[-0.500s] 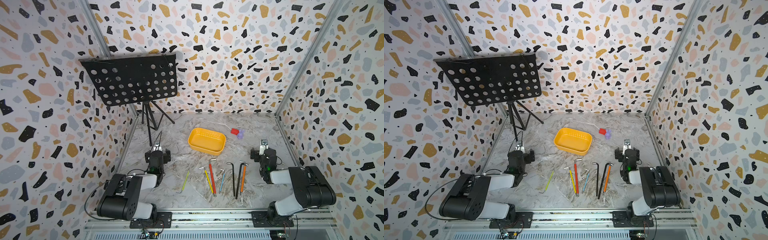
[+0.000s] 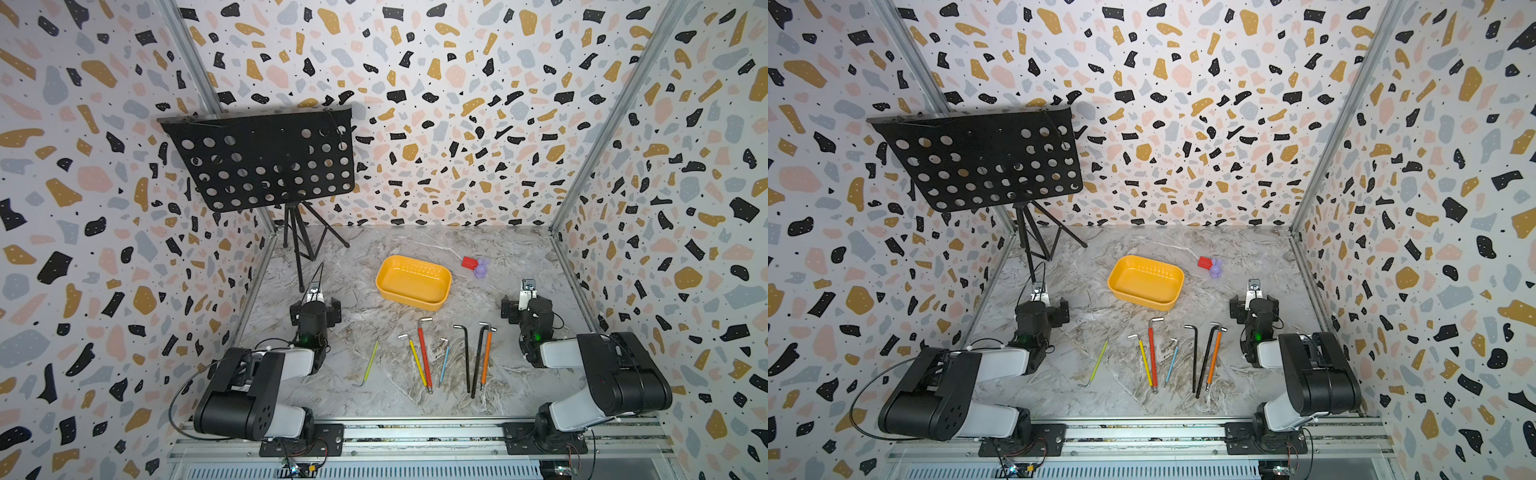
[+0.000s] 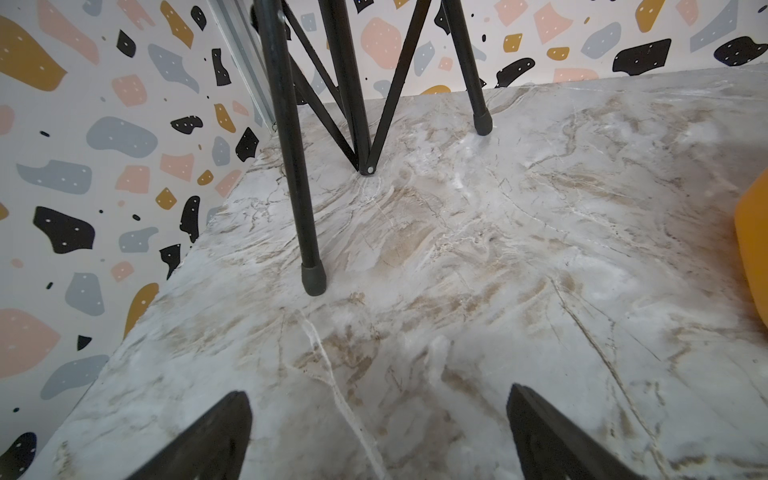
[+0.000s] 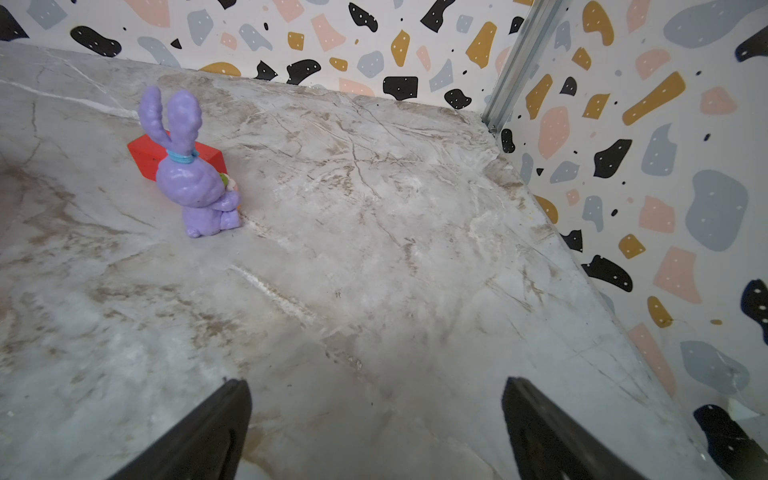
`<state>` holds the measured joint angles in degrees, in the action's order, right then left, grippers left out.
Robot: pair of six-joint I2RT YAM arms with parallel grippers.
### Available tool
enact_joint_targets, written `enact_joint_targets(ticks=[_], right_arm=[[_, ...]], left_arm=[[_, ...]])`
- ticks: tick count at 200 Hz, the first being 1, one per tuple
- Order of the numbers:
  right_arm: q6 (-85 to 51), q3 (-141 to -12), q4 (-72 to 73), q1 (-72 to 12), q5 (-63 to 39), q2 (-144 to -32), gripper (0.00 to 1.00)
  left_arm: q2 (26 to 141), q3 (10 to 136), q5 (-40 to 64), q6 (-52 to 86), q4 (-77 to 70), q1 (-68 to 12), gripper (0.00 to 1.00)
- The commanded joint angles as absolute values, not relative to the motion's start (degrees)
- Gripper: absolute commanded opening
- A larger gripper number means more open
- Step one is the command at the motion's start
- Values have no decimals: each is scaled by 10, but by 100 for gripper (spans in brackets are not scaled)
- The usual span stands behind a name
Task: Put the hex key on the desktop into the storage box
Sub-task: Pick up the Allen key from the center of the board.
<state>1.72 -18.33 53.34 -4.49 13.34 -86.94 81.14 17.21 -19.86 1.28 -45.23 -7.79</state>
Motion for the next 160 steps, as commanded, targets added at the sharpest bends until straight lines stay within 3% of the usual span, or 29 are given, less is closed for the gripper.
enact_joint_targets(ticks=[1,105,128,139,160], right_arm=[[12,-192,529,-44,141,-869,100],[13,-192,533,-44,141,-867,100],[10,-202,459,-45,149,-805,100],[1,-227,363,-46,160,-748,100],[-55,-279,193,-46,179,-663,100]], left_arm=[[809,180,-203,13,-473,-81,100],[809,181,-203,14,-472,-81,100],[798,184,-221,19,-470,-81,100],[770,204,-214,14,-413,-83,100],[711,318,-271,53,-163,-96,100]])
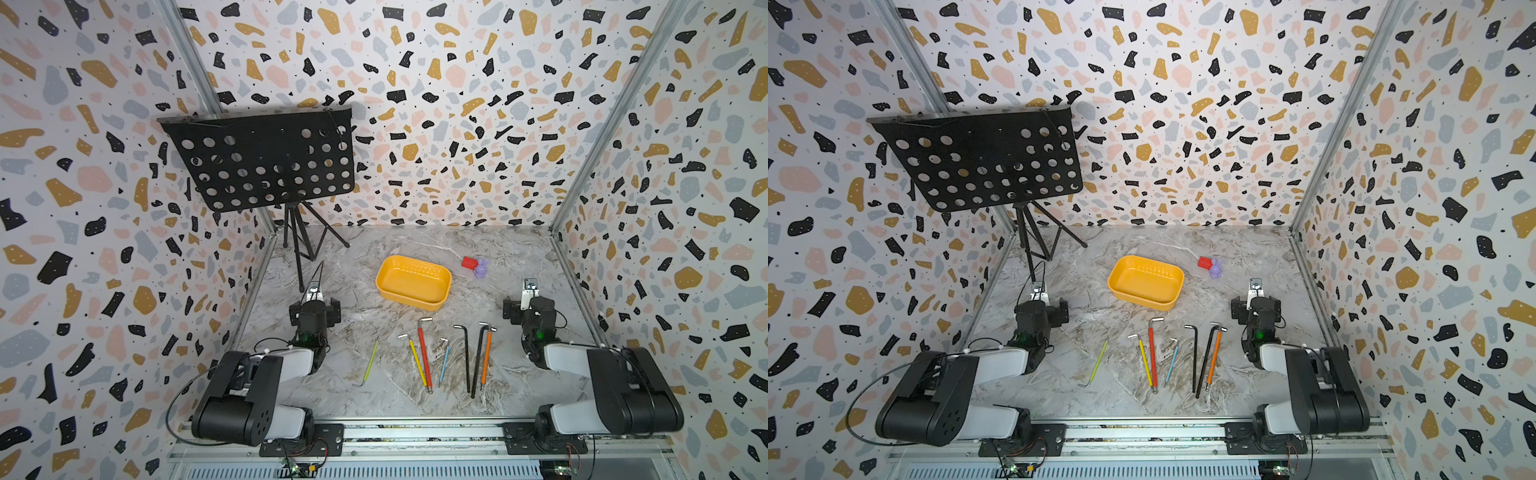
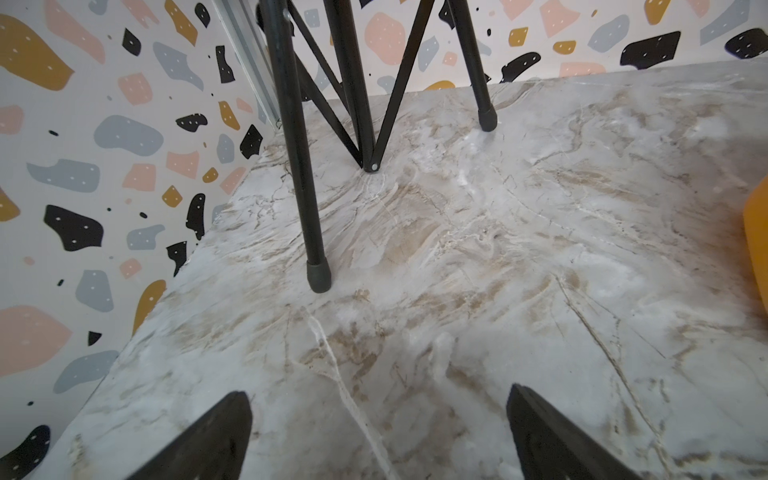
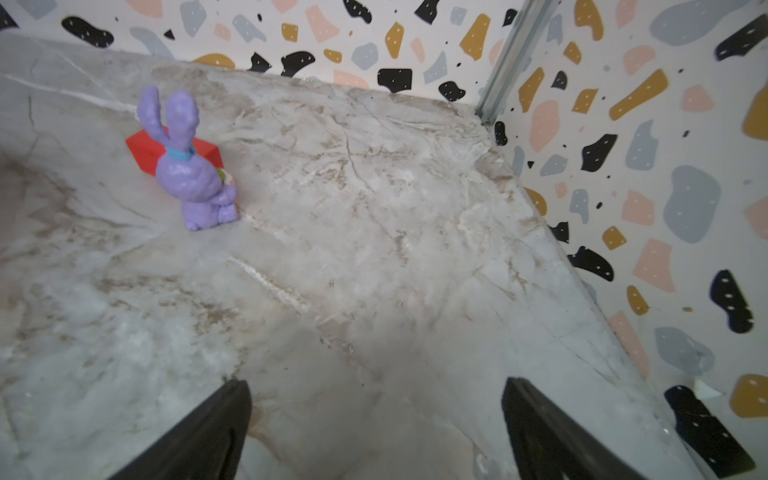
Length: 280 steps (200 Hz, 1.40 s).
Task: Put the hex key on the desktop into the storage box
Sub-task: Pick up the Allen key from the center of the board.
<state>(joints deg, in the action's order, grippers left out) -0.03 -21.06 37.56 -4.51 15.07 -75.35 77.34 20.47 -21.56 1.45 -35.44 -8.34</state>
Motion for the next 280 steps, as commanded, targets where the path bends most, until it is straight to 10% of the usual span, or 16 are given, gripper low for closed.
enact_joint_targets(ticks=[1,45,101,192,280], right_arm=[[-56,-280,189,-46,178,-660,100],[-173,-269,104,-45,219,-602,100],[-221,-346,-122,-44,16,-542,100],[-234,-417,-404,-59,-176,-442,84],[-289,-443,-456,-148,-167,-449,73]], left_arm=[[709,324,-272,58,-151,-96,100],[699,475,-306,214,132,-98,100],[618,533,-187,322,342,-98,100],[535,484,146,349,471,-103,100],[576,508,171,311,499,-162,100]])
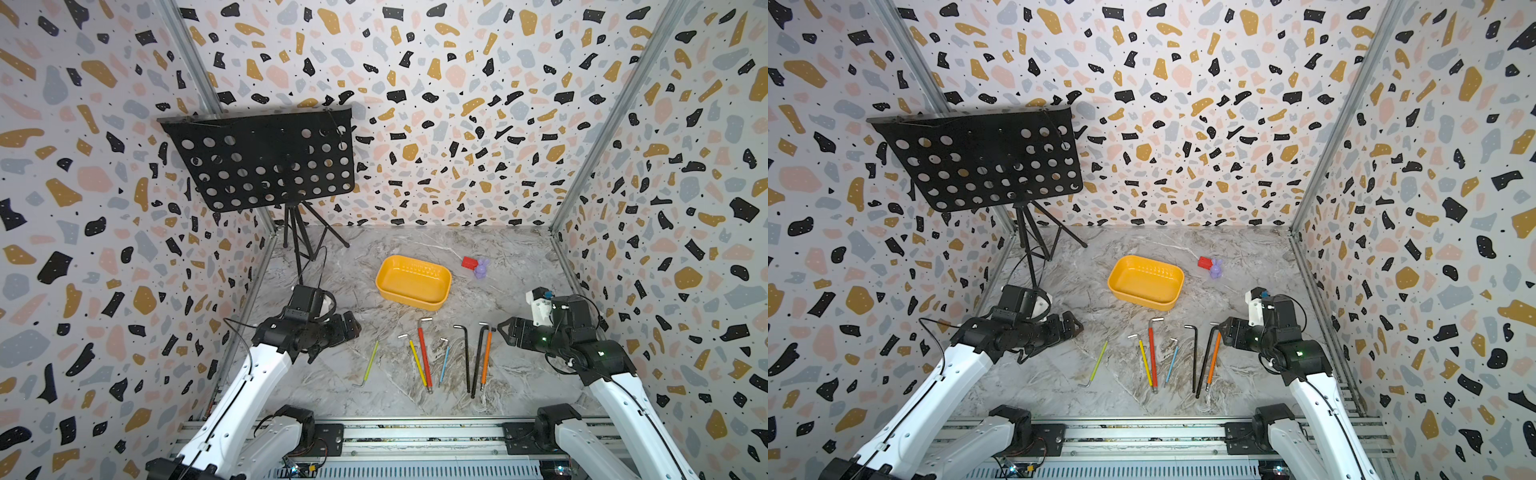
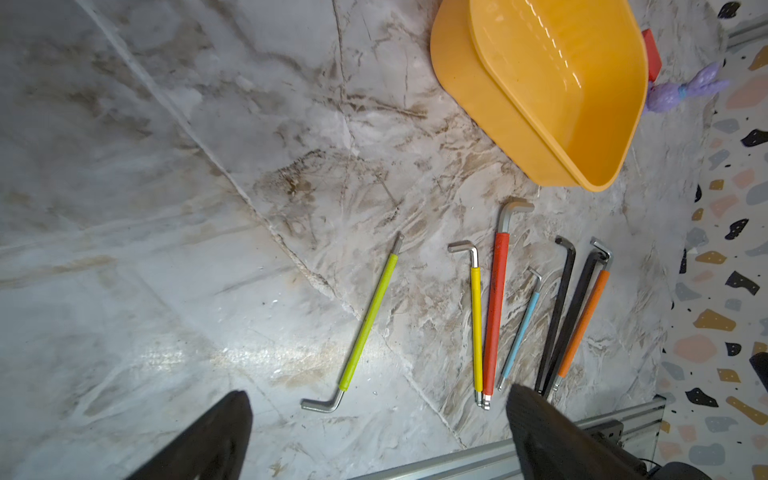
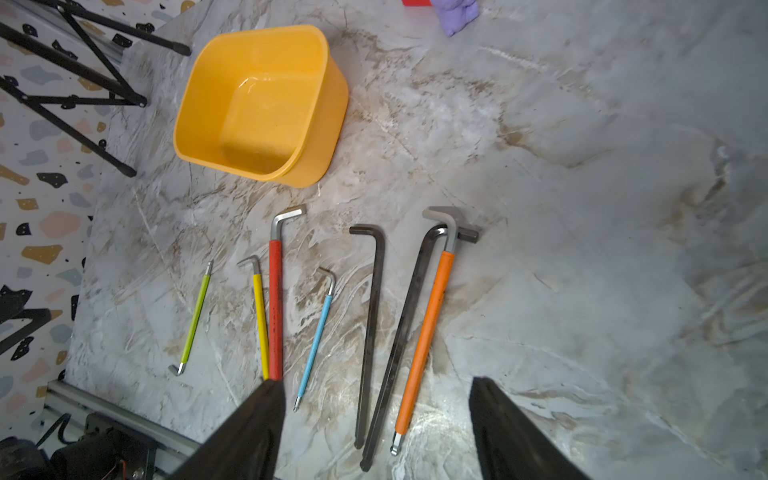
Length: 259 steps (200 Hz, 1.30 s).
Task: Put the hex key on the desktop into the storage box
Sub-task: Pick up the Allen key from the center of the board.
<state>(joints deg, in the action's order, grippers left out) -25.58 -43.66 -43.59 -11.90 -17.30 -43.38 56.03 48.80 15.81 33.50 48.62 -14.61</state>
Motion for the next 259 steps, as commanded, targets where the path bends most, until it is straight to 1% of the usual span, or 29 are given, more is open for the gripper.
enact_joint_targets(ticks=[1,38,63,74,88,124,153,175,202,234,259], right_arm=[[-290,-443,-455,-150,-166,-450,72],[-330,-431,-413,-230,-120,-488,70],[-335,-438,-403,-285,-73,-547,66],[-336,-445,-401,-304,-58,-577,63],[-347,-452,-395,-326,-37,-602,62],[-381,-463,-316,-393,-22,-645,61],[-381,-512,-304,-456,16,-727,61],[-379,-558,-315,-498,56,-792,61],[-386,-574,-291,-525,73,-842,59],[-396,-575,-245,-540,49,-879,59],[-392,-607,-262,-564,62,-926,59]], left_arm=[[576,508,171,311,499,-163,100],[586,499,169,290,497,-176,100],[594,495,150,282,493,-176,100],[598,494,151,279,490,-176,100],[605,495,157,272,488,-176,100],[612,508,167,249,482,-176,100],[625,537,131,215,492,-176,100],[626,524,121,232,485,-176,100],[625,528,110,228,482,-176,100],[615,527,103,225,482,-175,100],[599,526,92,229,482,-176,100]])
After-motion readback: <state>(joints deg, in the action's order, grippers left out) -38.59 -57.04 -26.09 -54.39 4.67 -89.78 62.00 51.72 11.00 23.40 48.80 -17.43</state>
